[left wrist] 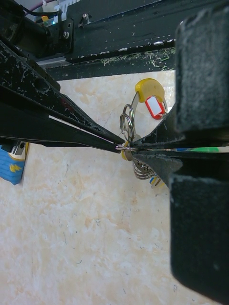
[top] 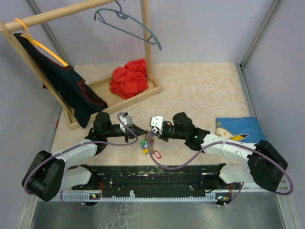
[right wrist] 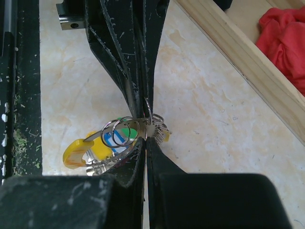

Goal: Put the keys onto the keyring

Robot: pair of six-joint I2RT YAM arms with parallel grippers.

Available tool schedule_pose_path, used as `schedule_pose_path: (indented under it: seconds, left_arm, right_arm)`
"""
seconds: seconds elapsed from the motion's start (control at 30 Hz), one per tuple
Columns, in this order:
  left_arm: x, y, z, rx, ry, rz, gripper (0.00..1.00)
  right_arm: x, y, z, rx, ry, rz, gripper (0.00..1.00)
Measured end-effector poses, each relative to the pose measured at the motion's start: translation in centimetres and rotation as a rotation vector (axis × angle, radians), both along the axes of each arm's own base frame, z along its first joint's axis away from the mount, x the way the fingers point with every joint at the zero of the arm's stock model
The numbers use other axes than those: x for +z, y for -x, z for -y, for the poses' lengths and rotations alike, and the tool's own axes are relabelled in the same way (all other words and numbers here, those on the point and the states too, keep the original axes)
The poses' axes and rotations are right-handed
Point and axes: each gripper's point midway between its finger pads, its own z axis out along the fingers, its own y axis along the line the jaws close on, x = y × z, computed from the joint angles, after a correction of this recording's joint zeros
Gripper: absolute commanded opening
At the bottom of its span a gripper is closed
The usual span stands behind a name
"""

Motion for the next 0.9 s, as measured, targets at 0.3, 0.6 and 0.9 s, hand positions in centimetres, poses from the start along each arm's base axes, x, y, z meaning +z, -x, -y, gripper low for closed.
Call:
schedule_pose_path:
  seconds: [0.3,0.6,0.9]
  left_arm:
    - [0.0,0.0,0.0,-0.003,0.000,0.002,0.01]
    - [-0.1,0.0,0.0,-0.004,-0.002,0.001,0.01]
    - [-0.1,0.0,0.0,-0.003,-0.003,0.006,0.01]
  right_arm:
    - [0.2,-0.2,-0.1,-0.005,-0.007,0.009,0.00]
    - [1.0,-0.4,0.0,-0.019,-0.025,0.030,0.00]
    - [1.1,-0.4,0.0,-0.021,-0.026,0.032,0.00]
